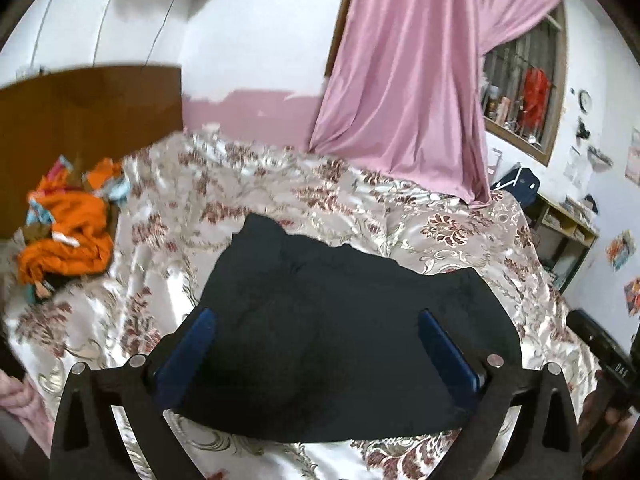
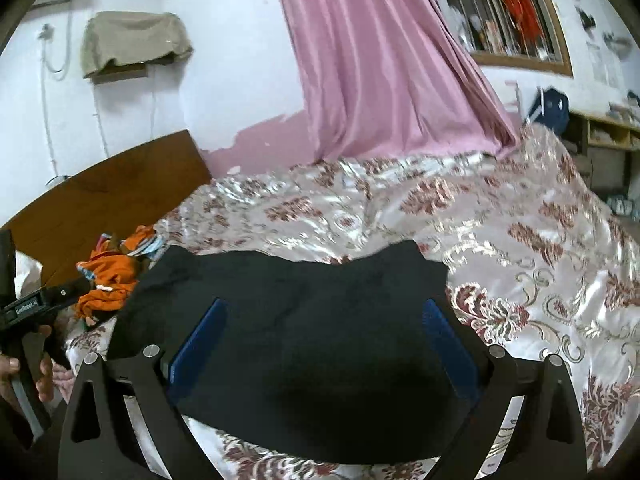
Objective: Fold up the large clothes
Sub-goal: 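Release the jacket and pull both tools back from the bundle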
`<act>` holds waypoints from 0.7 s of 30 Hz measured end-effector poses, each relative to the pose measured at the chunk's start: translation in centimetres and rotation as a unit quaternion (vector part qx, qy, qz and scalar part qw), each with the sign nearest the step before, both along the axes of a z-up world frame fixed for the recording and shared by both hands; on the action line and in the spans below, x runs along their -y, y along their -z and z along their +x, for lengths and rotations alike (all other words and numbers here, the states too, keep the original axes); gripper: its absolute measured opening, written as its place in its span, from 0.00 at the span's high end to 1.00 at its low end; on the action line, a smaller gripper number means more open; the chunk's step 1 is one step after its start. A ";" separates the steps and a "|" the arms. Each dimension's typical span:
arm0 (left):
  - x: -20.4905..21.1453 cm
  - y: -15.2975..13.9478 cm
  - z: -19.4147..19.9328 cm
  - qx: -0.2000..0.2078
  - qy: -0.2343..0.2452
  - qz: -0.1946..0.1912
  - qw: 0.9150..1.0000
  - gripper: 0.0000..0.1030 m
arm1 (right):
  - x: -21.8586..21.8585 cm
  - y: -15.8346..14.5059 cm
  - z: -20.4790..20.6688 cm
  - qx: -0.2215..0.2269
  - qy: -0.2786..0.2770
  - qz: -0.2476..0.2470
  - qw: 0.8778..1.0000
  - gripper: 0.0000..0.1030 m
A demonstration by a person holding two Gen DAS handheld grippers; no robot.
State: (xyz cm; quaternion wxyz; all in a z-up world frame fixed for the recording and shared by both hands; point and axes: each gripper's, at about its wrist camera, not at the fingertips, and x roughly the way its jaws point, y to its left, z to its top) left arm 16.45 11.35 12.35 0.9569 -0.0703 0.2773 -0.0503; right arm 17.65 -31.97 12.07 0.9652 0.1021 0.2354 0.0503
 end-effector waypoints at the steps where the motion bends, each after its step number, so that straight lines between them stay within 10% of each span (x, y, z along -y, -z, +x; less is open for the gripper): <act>1: 0.3 -0.3 -0.9 0.009 0.003 0.008 1.000 0.00 | -0.6 -0.4 -0.7 0.009 -0.004 -0.002 1.000 0.06; 21: 2.4 0.4 -11.6 0.087 -0.001 0.075 0.993 0.00 | -6.0 -0.3 -10.9 0.090 -0.017 -0.040 0.995 0.05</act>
